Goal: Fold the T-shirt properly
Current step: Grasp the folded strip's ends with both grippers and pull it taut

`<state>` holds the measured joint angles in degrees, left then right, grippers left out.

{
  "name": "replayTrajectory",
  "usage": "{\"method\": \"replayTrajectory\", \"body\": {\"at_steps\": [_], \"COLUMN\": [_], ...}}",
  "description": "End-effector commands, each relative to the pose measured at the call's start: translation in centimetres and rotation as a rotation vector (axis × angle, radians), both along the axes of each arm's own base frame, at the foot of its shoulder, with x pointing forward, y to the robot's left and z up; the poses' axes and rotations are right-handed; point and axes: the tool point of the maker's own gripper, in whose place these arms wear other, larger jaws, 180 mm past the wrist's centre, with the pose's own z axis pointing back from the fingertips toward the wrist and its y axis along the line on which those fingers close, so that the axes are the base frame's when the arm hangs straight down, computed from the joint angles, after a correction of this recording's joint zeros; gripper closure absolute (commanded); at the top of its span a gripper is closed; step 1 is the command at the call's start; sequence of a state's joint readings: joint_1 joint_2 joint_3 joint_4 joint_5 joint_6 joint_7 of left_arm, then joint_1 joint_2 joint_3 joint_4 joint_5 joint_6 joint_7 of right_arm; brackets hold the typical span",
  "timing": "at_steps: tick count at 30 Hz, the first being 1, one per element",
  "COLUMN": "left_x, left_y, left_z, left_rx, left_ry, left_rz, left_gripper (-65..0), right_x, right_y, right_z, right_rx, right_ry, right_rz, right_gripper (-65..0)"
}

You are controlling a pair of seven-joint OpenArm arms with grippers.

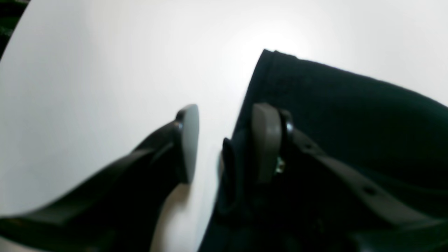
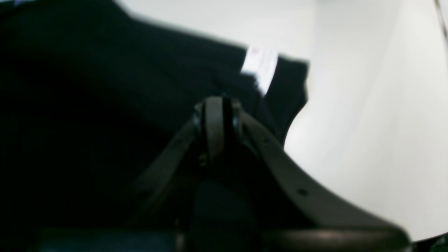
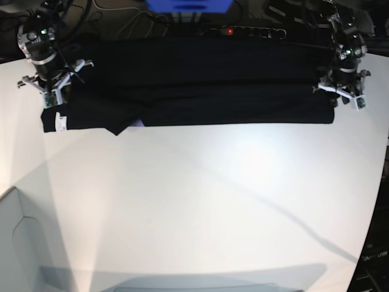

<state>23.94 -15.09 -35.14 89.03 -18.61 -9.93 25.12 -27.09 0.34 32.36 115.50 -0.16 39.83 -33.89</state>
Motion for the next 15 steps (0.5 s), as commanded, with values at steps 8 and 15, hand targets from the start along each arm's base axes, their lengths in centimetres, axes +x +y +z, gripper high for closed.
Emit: {"method": "replayTrajectory", "body": {"at_steps": [8,15], "left_x": [1.6,1.2], "left_y": [-1.0,-0.9], "left_z": [0.9,0.7], "left_rx": [0.029,0.027], "left_ry": [-0.019,-0.009], "left_rz": [-0.077,-0.074], "left_gripper": [-24.4,-24.4], "right_x": [-2.9,-4.8], "right_y": [-1.1,-3.1], "right_z": [0.4,0.3], "right_rx": [-0.005,-0.033], "right_ry": [-0.023,0.007], "right_rz": [-0.026,-0.100], "right_gripper": [0.0,0.0]}}
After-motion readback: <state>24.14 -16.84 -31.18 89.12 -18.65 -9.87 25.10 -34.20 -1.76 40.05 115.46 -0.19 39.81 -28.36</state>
